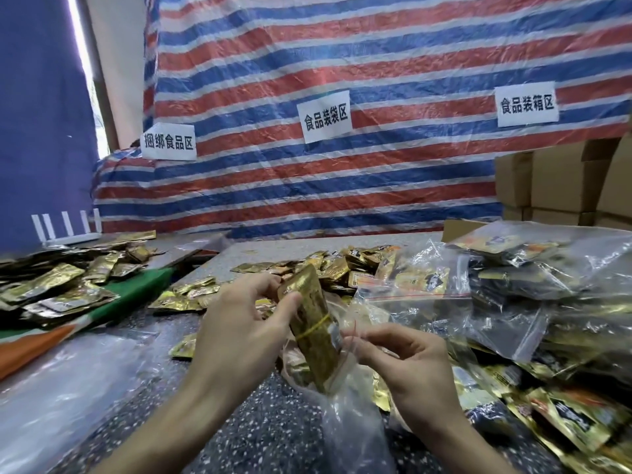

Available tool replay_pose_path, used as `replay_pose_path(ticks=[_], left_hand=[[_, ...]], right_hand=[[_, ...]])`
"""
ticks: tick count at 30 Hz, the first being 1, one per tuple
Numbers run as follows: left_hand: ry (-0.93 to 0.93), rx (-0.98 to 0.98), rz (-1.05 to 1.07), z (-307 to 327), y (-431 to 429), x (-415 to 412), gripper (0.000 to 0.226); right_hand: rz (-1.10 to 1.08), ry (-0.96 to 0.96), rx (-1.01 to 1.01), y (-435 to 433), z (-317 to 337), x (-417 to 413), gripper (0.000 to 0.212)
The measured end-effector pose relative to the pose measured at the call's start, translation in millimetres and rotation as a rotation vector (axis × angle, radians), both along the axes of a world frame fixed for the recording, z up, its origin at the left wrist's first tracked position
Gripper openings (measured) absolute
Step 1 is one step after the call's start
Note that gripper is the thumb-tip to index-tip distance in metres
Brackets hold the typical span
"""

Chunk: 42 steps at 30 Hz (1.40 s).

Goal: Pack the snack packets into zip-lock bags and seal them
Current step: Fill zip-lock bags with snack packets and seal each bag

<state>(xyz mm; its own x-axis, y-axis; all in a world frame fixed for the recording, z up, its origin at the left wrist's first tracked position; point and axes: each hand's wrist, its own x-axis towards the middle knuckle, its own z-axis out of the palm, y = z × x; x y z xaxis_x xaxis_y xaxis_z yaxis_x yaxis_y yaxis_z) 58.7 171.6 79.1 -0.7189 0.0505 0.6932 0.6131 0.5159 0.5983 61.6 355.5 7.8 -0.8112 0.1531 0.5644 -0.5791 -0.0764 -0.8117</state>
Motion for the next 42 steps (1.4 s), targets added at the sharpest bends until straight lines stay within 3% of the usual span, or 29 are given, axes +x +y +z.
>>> replay_pose_path(ticks=[5,9,11,16,18,22,26,31,37,42], left_hand=[[-0.04,0.339,-0.054,2,-7,-9,0.022],[-0.109,0.311,-0.057,-5,4,2,0.02],[-0.203,0.288,-0.061,-10,4,3,0.019],[-0.649,0.385,-0.183,-9,-4,3,0.015],[-0.709,0.434,-0.236,-6,-6,6,0.012],[-0.673,0.366,-0.253,-2,-8,5,0.011],[-0.66,0.315,-0.225,-1,-9,6,0.006],[-0.534,0.137,-0.166,13,-12,8,0.027],[-0.451,0.327,-0.305,39,-16,-5,0.02],[-0.133,0.417,-0.181,15,-10,-35,0.014]], right_hand=[[0.118,-0.047,0.062,-3,-2,-1,0.011],[0.082,-0.049,-0.003,-5,-3,0,0.011],[0.033,-0.062,-0.05,-4,-2,1,0.015],[-0.045,-0.064,-0.088,-3,1,3,0.016],[-0.041,-0.054,-0.101,-3,1,3,0.017],[-0.094,-0.05,0.009,-4,1,3,0.02],[-0.005,-0.037,-0.086,-5,4,6,0.016],[0.04,-0.015,-0.136,-7,8,9,0.016],[-0.064,0.057,-0.183,-3,12,13,0.012],[-0.094,0.053,-0.198,-4,14,13,0.013]])
